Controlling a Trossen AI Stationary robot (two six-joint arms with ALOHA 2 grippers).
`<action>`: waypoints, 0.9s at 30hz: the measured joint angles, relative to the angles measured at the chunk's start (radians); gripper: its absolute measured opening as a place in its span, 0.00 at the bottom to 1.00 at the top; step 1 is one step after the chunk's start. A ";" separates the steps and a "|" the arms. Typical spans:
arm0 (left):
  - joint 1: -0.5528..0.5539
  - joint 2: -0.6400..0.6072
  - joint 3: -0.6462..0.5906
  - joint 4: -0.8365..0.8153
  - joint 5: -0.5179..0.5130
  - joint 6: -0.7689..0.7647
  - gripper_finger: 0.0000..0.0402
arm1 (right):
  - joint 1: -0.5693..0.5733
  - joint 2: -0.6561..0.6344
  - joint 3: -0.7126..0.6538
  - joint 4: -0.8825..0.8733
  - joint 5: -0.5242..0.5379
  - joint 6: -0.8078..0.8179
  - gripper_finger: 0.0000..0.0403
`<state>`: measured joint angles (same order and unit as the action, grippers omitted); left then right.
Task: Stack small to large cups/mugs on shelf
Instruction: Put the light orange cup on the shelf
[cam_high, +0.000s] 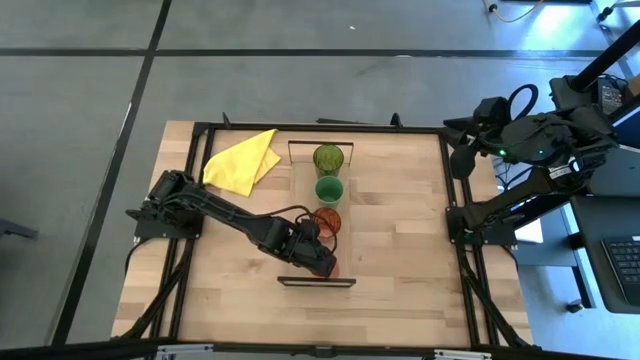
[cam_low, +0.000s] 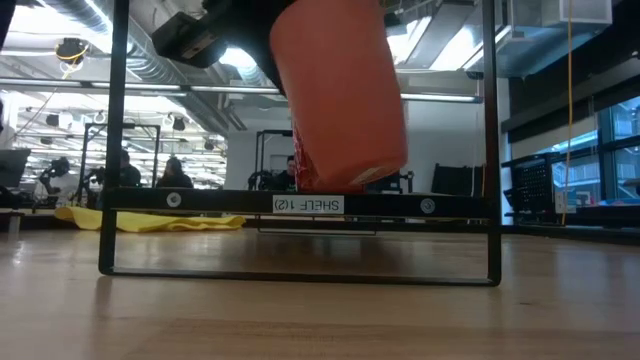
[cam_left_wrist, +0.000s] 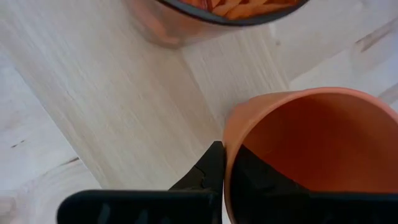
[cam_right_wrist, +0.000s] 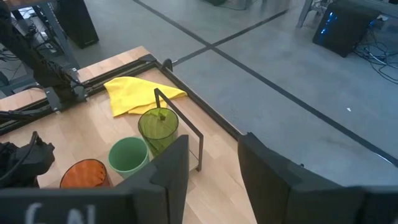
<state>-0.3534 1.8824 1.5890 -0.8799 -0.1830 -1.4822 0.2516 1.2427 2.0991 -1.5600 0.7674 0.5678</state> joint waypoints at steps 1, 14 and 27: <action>0.000 0.000 0.000 -0.001 0.007 0.000 0.02 | 0.000 0.000 0.000 0.000 0.000 0.000 0.35; -0.001 0.000 0.000 -0.036 -0.001 0.017 0.03 | 0.000 0.000 0.000 0.000 0.000 0.002 0.35; -0.001 0.000 0.000 -0.031 -0.036 0.028 0.04 | 0.000 0.000 -0.001 -0.001 0.000 0.006 0.35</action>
<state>-0.3546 1.8820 1.5890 -0.9108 -0.2188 -1.4544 0.2516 1.2430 2.0979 -1.5608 0.7670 0.5735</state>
